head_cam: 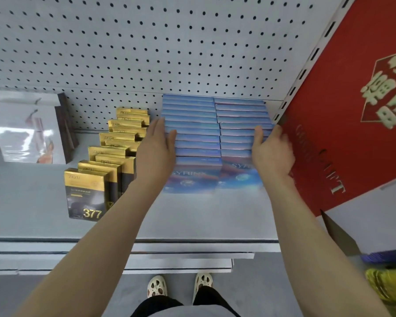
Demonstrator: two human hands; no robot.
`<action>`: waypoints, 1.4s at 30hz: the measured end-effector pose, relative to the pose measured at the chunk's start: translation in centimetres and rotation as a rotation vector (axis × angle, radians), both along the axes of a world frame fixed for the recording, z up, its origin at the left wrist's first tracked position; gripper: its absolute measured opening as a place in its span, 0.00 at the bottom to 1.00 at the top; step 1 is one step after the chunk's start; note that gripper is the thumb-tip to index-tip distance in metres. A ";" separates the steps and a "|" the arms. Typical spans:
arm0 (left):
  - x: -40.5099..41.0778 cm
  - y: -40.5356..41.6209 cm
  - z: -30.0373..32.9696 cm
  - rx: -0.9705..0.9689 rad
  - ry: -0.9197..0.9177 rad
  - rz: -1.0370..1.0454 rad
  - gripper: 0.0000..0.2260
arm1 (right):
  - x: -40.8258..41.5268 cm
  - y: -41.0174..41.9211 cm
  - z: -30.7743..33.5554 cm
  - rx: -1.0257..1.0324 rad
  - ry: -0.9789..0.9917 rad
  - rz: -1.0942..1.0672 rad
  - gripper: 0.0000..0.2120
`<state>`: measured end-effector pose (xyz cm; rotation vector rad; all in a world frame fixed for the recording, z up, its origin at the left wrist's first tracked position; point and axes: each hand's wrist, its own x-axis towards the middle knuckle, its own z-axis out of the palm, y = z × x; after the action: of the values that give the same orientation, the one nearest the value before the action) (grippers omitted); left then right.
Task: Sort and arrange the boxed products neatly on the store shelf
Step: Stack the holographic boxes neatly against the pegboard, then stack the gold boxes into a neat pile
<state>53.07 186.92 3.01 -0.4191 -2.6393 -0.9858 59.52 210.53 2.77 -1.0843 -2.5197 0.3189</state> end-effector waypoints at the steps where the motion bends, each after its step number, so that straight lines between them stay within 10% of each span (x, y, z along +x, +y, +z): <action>1: 0.6 0.0 0.3 -0.078 0.170 -0.035 0.19 | 0.3 0.2 0.0 0.072 0.003 0.034 0.29; 6: 5.0 0.1 -1.5 -0.537 0.440 -0.334 0.36 | 3.8 -1.0 -0.7 0.217 0.248 0.475 0.30; 10: 6.8 0.6 -4.0 -0.820 0.338 -0.223 0.56 | 5.9 -1.9 -2.3 0.306 -0.050 0.634 0.45; 42: 4.8 1.7 -4.7 -0.789 0.315 -0.096 0.51 | 3.8 -2.1 -2.5 0.372 -0.082 0.571 0.43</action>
<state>57.82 188.57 -1.68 -0.7910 -2.6148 0.1526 63.35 208.47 0.31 -0.2332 -2.7682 -0.0545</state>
